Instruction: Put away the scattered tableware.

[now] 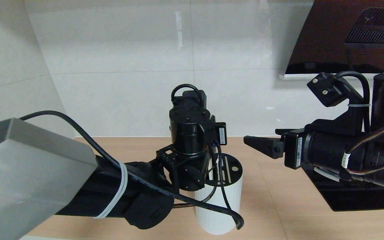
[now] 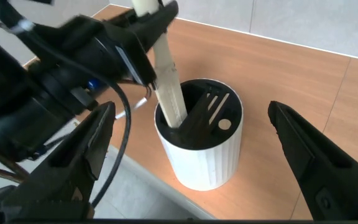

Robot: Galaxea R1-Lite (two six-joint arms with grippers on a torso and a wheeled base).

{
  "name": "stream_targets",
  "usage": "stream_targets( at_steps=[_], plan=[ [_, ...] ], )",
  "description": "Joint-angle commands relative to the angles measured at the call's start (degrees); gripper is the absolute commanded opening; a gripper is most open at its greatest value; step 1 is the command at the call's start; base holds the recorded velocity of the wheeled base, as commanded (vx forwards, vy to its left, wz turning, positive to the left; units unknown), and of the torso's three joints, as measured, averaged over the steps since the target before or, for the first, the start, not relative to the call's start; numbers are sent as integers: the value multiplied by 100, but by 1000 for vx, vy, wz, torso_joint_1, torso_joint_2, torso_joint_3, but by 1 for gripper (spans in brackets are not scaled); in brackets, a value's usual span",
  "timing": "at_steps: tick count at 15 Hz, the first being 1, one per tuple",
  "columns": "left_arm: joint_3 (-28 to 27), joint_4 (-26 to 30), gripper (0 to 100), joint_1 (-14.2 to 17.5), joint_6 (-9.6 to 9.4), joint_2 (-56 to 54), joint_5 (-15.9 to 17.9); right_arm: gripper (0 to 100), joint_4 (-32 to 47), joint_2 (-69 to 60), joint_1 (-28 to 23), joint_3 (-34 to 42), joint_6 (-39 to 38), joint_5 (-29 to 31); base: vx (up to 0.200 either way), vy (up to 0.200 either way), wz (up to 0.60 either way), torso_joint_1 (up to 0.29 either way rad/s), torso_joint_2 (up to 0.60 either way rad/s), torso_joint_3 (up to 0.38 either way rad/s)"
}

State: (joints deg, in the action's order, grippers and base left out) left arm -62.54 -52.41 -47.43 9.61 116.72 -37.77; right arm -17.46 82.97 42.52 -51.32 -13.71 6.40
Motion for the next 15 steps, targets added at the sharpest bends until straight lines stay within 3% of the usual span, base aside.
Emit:
stream_targets(
  at_steps=[1, 5, 15],
  plan=[
    [5, -6, 0, -3, 24, 254, -3, 100, -3, 26, 2, -1, 0, 2, 0, 0, 0, 0, 0, 0],
    [5, 2, 0, -3, 112, 597, 6, 100, -3, 26, 2, -1, 0, 2, 0, 0, 0, 0, 0, 0],
    [128, 2, 0, -3, 112, 773, 24, 100, -3, 105, 19, 8, 0, 19, 0, 0, 0, 0, 0, 0]
  ],
)
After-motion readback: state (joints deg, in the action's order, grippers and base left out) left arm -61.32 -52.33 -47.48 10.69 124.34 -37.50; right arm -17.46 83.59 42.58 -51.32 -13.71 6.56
